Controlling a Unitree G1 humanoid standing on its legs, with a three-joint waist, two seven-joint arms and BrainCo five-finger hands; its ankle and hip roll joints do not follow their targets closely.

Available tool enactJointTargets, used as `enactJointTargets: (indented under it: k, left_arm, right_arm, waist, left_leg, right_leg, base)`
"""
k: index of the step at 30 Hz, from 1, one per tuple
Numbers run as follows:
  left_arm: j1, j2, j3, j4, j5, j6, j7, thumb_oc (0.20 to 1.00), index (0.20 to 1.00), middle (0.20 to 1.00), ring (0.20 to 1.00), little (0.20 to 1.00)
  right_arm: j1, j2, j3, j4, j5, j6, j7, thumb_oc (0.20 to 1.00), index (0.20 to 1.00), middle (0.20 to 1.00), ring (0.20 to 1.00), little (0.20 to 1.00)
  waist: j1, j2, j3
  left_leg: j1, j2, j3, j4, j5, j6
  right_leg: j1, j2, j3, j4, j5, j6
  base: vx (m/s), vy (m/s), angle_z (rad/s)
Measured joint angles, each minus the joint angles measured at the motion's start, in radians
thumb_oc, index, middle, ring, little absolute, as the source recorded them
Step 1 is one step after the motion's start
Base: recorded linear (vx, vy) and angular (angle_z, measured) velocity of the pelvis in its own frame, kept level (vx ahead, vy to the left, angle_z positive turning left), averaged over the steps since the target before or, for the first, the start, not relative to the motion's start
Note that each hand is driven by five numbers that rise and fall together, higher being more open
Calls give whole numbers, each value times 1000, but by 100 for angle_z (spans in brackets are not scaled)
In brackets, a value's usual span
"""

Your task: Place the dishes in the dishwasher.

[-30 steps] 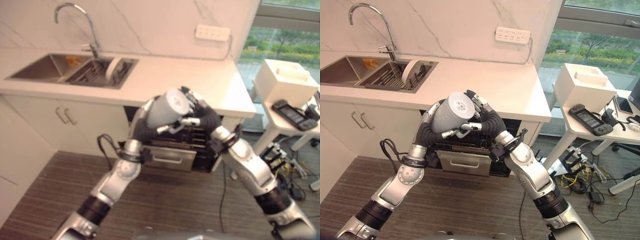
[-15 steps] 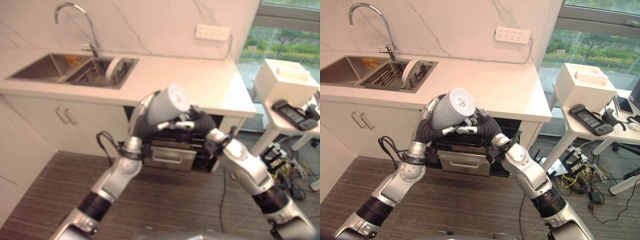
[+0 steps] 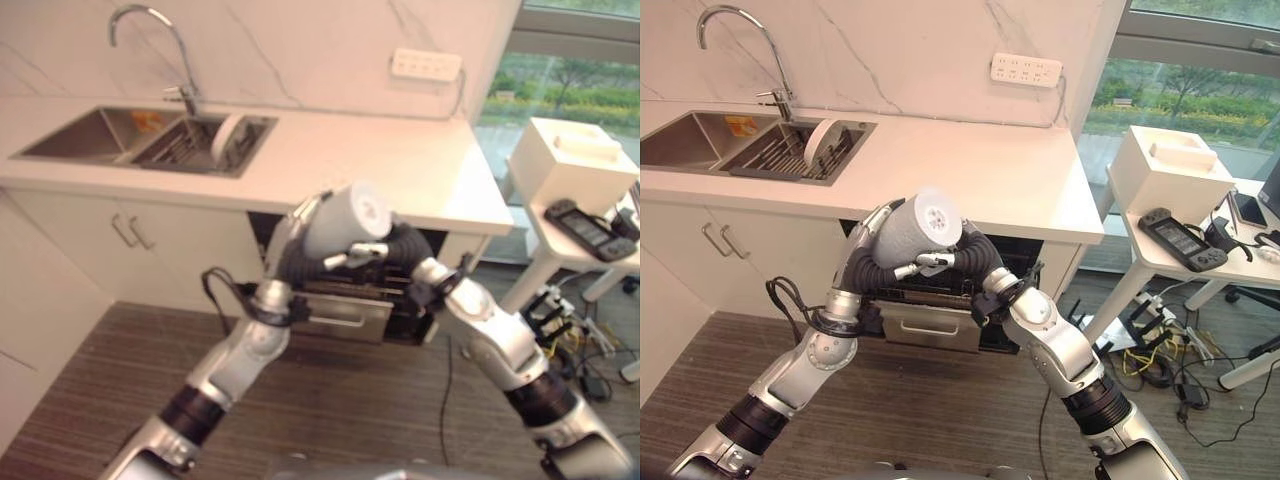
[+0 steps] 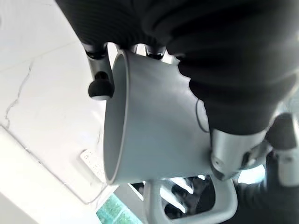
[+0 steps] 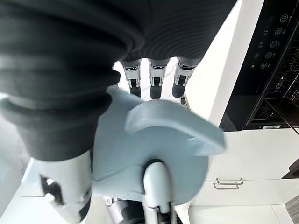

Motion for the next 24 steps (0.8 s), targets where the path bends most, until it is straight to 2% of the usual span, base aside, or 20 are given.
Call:
enactJointTargets:
  k: [3,18,19,20,22,23,24]
  left_arm:
    - [0,0,-2,26,2,-22,22,200,200,200,200,200]
    - [0,-7,-23,41,43,-50,102,200,200,200,200,200]
    - [0,-8,-32,49,43,-54,114,200,200,200,200,200]
    - [0,-11,-34,60,43,-58,120,200,200,200,200,200]
    - [0,-14,-32,73,43,-58,138,200,200,200,200,200]
    - [0,-15,-32,75,44,-60,145,200,200,200,200,200]
    - [0,-15,-33,77,48,-65,147,200,200,200,200,200]
  right_arm:
    - [-3,0,1,0,6,0,-1,1000,1000,1000,1000,1000]
    - [-11,1,37,1,19,21,-12,1000,1000,1000,1000,1000]
    - [-11,1,37,1,19,24,-12,915,915,915,915,915]
    - [-11,1,37,1,19,31,-11,589,589,589,589,589]
    - [-11,-2,41,1,19,41,-8,395,395,395,395,395]
    - [-11,-2,41,1,18,41,-9,253,253,253,253,253]
    - [-11,-9,41,1,17,41,-9,200,200,200,200,200]
  waist:
    - [1,0,0]
    - [1,0,0]
    - [1,0,0]
    - [1,0,0]
    - [1,0,0]
    - [2,0,0]
    - [2,-1,0]
  left_leg:
    - [0,0,0,0,0,0]
    - [0,0,0,0,0,0]
    - [0,0,0,0,0,0]
    - [0,0,0,0,0,0]
    - [0,0,0,0,0,0]
    - [0,0,0,0,0,0]
    - [0,0,0,0,0,0]
  right_leg:
    - [0,0,0,0,0,0]
    - [0,0,0,0,0,0]
    - [0,0,0,0,0,0]
    - [0,0,0,0,0,0]
    - [0,0,0,0,0,0]
    - [0,0,0,0,0,0]
    - [0,0,0,0,0,0]
  base:
    - [0,0,0]
    - [0,0,0]
    - [0,0,0]
    - [0,0,0]
    - [0,0,0]
    - [0,0,0]
    - [-36,-2,0]
